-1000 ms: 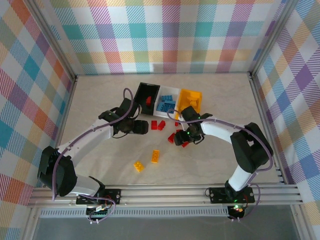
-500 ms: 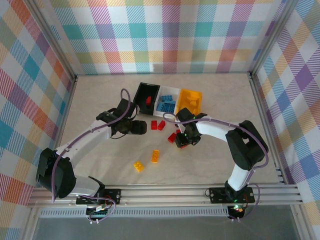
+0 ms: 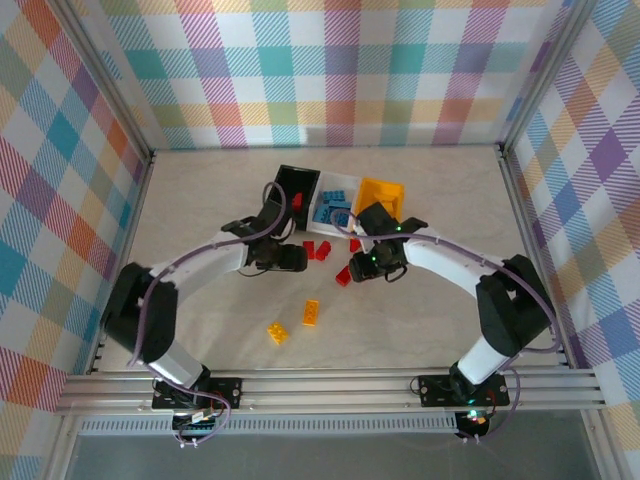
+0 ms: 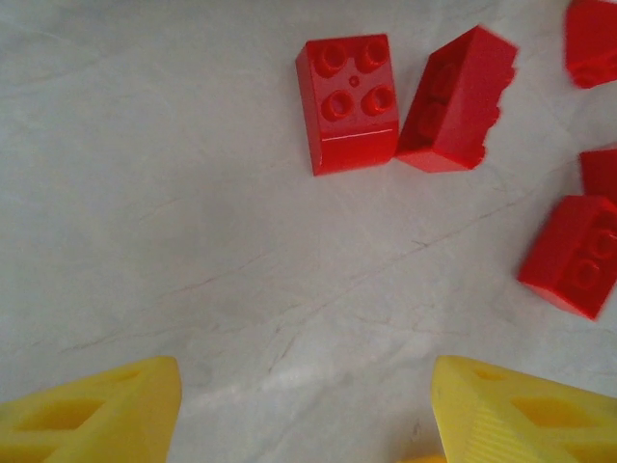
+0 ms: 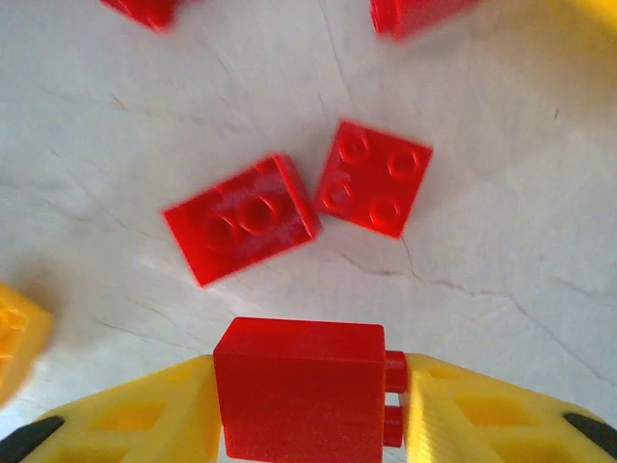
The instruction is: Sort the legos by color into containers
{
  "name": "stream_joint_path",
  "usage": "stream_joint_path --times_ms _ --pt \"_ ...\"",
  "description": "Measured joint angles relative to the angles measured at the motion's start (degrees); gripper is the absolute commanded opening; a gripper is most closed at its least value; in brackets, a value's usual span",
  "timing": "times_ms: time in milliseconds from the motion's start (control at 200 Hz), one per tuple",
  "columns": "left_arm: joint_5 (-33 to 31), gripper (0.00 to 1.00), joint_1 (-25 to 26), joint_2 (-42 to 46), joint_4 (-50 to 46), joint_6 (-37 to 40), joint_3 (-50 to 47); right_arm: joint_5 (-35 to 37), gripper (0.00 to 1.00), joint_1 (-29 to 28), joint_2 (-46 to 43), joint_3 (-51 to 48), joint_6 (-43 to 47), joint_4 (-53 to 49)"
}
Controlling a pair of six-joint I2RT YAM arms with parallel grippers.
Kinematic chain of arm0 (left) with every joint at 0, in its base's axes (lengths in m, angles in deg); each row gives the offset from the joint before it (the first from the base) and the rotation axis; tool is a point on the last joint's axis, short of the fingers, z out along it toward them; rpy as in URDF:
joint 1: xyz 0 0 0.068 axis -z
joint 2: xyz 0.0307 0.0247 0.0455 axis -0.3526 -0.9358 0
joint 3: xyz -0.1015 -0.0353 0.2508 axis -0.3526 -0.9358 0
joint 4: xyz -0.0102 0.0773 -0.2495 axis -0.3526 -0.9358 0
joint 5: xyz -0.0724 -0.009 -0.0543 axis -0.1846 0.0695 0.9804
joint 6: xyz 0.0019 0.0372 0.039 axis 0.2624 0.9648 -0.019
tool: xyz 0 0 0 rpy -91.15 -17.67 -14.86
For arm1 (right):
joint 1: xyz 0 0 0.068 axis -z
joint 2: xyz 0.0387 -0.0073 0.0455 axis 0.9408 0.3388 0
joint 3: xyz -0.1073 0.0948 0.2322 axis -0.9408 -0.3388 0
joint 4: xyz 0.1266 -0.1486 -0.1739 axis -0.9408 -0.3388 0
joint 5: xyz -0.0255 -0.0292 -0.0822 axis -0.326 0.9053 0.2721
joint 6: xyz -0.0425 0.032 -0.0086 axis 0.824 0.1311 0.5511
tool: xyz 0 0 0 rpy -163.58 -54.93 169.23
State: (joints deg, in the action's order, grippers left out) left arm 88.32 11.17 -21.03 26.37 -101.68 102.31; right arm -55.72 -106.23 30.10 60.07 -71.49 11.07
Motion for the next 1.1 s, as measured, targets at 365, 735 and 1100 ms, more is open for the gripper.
stream_joint_path --times_ms 365,735,1100 --pt "-0.3 0.63 0.4 -13.0 3.8 -1.2 9.2 -4.4 0.48 2.3 -1.6 10.8 -0.3 -1.3" --pt "-1.8 0.34 0.4 -20.3 4.9 -2.0 16.2 -7.0 0.48 2.3 1.3 16.8 -0.9 -2.6" --pt "-3.3 0.38 0.5 -19.5 6.3 -2.1 14.1 -9.4 0.48 2.3 9.1 27.7 -0.9 -2.6"
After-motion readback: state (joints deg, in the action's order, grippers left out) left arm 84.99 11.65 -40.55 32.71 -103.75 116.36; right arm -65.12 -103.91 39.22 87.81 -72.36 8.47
